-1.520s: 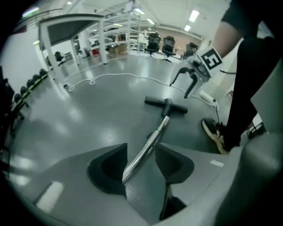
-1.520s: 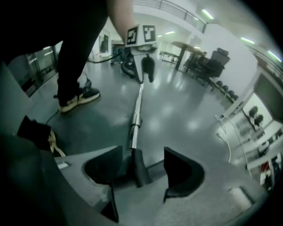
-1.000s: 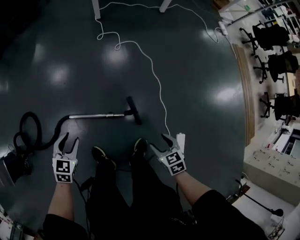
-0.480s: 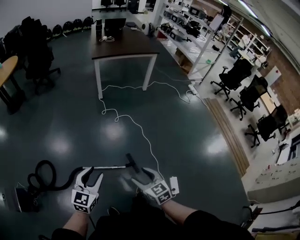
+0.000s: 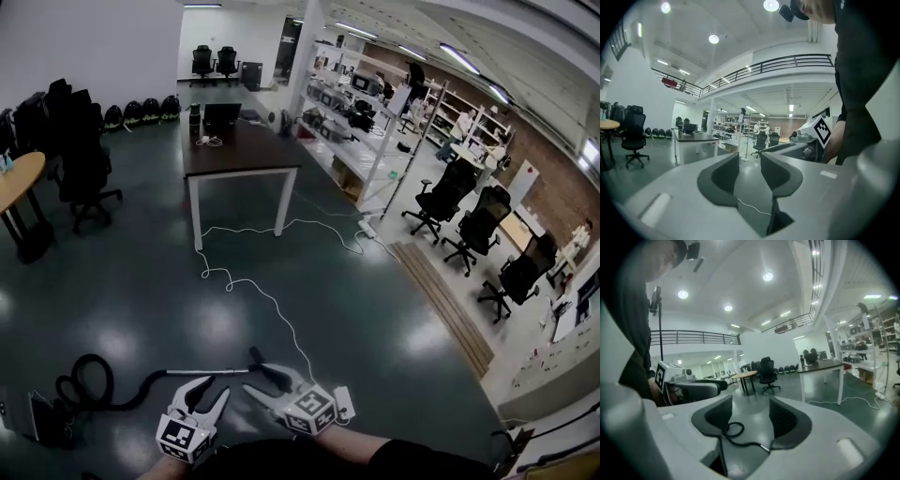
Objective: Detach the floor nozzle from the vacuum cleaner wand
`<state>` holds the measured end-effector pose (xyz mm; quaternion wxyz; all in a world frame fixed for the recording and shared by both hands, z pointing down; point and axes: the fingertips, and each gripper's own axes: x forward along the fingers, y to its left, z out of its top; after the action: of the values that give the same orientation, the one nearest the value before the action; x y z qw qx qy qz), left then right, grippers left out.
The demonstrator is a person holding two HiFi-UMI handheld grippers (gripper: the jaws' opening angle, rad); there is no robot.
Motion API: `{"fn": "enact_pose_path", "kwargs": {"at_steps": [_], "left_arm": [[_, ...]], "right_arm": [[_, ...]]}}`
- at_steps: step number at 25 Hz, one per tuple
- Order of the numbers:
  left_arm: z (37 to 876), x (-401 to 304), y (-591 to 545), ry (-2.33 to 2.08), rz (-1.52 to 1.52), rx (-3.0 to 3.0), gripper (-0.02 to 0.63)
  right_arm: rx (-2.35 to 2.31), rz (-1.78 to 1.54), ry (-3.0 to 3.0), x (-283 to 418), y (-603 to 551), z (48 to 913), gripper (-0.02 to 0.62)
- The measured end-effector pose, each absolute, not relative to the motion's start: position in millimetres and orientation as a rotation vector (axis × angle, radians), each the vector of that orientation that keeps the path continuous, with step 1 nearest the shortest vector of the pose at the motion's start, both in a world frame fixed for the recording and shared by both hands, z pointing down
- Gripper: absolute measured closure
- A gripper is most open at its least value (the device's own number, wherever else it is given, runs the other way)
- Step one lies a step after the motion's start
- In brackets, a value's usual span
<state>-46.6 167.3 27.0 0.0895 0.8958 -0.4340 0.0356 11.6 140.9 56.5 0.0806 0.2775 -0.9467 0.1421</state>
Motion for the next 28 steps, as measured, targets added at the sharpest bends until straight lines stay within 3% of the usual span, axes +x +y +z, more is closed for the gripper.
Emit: {"fn": "enact_pose_path", "kwargs": {"at_steps": [8, 12, 28], "left_arm": [[-17.2, -0.5, 188.1, -1.305, -0.046, 2.653, 0.505], [-29.8, 24.8, 198.8, -1.302, -0.064, 2.693, 0.599], [-33.1, 57.8, 211.6, -1.203, -0.026, 2.788, 0.604]], "right_arm": [[0.684, 0.420, -3.066, 44.8, 164.9, -7.2, 0.494], [0.646, 0.426, -3.121, 58.8, 175.7, -15.3, 0.579], [0.642, 0.278, -3.134, 78.3, 200.5, -20.6, 0.594]]}}
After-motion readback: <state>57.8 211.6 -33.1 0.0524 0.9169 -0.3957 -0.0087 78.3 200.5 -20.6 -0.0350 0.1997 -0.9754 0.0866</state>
